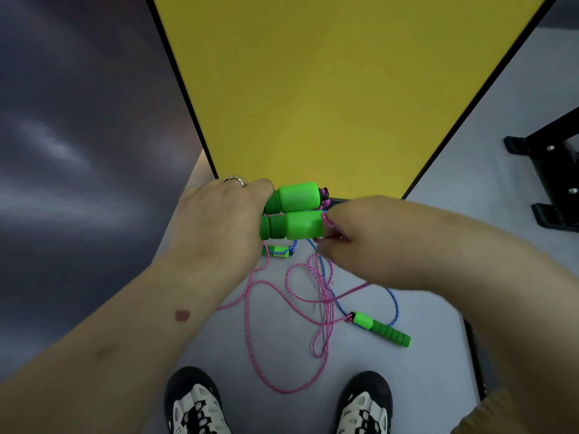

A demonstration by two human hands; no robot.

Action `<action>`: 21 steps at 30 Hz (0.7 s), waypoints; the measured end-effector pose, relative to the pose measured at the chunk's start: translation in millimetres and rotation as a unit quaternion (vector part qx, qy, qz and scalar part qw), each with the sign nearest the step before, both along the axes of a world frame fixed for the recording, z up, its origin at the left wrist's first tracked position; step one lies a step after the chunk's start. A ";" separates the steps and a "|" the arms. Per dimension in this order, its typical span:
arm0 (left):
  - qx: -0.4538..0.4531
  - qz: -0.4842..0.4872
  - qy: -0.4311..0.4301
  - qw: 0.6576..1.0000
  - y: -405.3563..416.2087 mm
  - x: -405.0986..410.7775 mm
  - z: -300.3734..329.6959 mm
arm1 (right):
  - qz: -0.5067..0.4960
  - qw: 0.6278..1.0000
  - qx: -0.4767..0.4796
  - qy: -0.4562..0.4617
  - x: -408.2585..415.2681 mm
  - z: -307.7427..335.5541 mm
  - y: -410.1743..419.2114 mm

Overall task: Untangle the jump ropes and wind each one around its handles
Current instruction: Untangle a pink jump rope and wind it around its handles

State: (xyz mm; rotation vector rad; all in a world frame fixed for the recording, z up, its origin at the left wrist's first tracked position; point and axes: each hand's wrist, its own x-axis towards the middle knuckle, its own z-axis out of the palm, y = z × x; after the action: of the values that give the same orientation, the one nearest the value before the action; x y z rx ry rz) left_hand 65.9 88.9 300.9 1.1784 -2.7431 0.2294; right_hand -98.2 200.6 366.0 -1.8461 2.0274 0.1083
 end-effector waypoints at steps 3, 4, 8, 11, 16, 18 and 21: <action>0.028 -0.026 -0.014 0.999 3.0 -2.8 0.7 | -0.008 0.998 -0.014 -0.064 -20.4 11.0 -9.8; 0.034 -0.037 -0.015 0.999 4.5 -3.6 0.2 | -0.016 0.995 -0.029 -0.094 -27.8 12.3 -13.5; 0.044 -0.064 0.008 0.997 7.5 -5.1 3.5 | -0.087 0.944 -0.084 -0.307 -51.2 0.4 -26.8; 0.044 -0.074 0.028 0.996 5.4 -5.6 8.9 | -0.154 0.880 -0.100 -0.438 -59.0 -18.7 -33.3; 0.057 -0.085 0.038 0.994 4.1 -5.6 12.2 | -0.208 0.820 -0.118 -0.519 -51.4 -53.1 -39.1; 0.089 -0.074 0.055 0.992 5.0 -5.6 13.9 | -0.222 0.803 -0.103 -0.543 -43.9 -63.0 -36.3; 0.098 -0.052 0.077 0.991 4.1 -5.9 12.6 | -0.253 0.832 -0.087 -0.487 -30.6 -71.4 -25.6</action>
State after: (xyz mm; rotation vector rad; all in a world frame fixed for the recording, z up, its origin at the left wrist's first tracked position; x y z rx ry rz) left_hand 60.0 93.0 313.6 1.0413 -2.7280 -0.1406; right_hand -128.8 175.1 294.6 -0.9845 1.6586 -0.9854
